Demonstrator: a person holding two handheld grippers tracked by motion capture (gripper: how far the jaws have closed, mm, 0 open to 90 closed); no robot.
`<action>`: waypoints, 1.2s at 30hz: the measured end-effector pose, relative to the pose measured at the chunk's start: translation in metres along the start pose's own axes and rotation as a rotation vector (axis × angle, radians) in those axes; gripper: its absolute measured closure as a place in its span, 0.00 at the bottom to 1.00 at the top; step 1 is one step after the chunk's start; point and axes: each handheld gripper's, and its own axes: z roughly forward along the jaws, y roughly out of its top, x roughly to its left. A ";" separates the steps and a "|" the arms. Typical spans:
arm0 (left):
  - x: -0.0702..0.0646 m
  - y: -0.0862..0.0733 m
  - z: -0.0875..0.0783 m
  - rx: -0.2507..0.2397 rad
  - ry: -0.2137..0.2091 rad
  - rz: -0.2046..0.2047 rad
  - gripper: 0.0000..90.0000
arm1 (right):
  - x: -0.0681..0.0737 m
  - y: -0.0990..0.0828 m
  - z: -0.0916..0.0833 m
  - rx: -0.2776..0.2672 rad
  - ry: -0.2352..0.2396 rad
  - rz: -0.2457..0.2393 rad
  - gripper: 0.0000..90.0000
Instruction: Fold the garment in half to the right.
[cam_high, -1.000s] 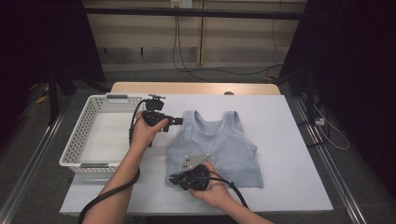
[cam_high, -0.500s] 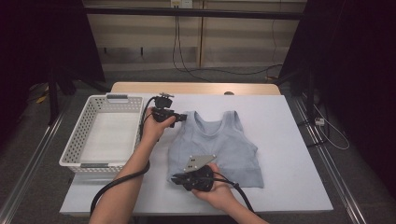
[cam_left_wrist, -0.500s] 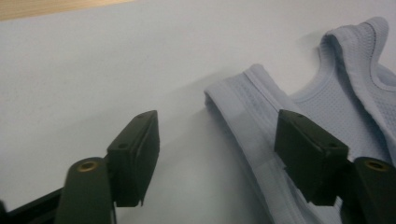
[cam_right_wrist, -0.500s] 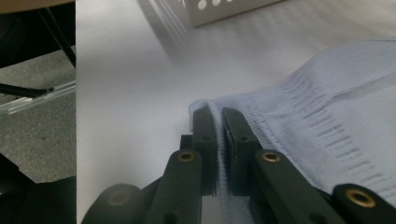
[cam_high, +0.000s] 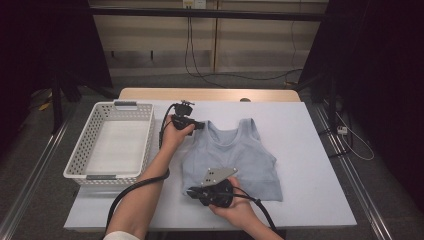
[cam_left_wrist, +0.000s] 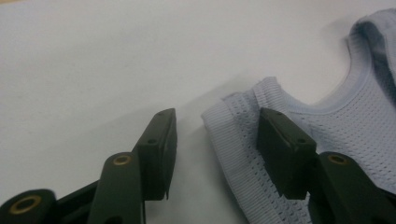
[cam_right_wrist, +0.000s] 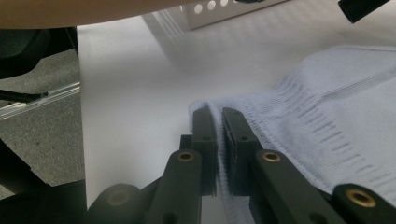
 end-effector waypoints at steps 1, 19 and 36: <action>0.000 0.000 0.001 -0.007 0.003 0.003 0.56 | 0.000 0.000 -0.001 -0.003 -0.002 0.002 0.95; -0.016 -0.001 0.007 -0.012 0.057 0.073 0.77 | 0.001 0.001 -0.002 0.005 -0.010 -0.008 0.95; -0.011 0.007 0.000 0.021 -0.010 -0.041 0.96 | 0.003 0.003 -0.005 -0.009 -0.007 -0.011 0.96</action>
